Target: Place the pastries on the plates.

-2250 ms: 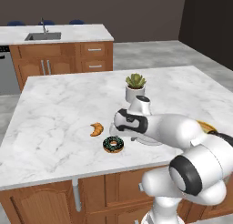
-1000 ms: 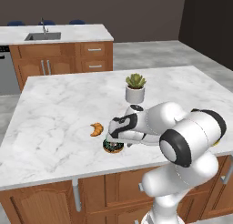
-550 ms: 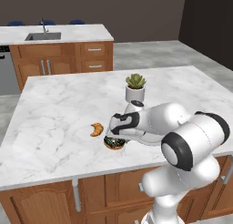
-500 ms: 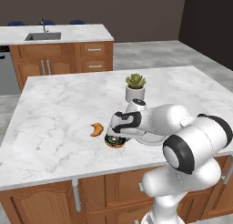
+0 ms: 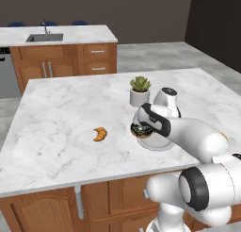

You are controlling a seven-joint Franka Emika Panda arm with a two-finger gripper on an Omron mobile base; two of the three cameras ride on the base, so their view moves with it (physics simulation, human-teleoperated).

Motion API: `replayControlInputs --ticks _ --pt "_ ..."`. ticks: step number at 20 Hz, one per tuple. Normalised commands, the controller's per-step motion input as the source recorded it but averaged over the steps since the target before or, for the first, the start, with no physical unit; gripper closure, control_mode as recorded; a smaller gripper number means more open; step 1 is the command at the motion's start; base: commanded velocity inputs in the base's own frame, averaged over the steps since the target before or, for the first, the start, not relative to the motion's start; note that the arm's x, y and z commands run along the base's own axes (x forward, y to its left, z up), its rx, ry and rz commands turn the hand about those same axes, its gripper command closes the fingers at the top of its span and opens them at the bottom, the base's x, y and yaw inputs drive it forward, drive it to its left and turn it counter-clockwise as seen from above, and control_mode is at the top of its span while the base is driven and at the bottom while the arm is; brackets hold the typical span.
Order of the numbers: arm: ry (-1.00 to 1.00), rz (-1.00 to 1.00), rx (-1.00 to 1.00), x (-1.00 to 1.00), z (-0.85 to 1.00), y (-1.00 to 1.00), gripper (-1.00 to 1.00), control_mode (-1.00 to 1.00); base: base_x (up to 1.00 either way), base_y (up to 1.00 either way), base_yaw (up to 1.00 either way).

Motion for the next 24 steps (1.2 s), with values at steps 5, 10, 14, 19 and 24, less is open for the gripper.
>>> replayControlInputs --ticks 5,10,14,19,24 --pt "0.15 -0.28 -0.06 0.00 0.38 -1.00 1.00 -1.00 0.00 0.00 0.00" --pt "0.06 -0.23 0.00 -0.01 -0.19 -1.00 1.00 -1.00 0.00 0.00 0.00" --pt "0.02 -0.22 0.00 0.00 -0.25 -1.00 1.00 -1.00 0.00 0.00 0.00" --pt "0.08 -0.25 0.00 0.00 -0.31 -1.00 1.00 -1.00 0.00 0.00 0.00" --pt "0.02 -0.22 0.06 0.13 -0.31 -1.00 1.00 -1.00 0.00 0.00 0.00"
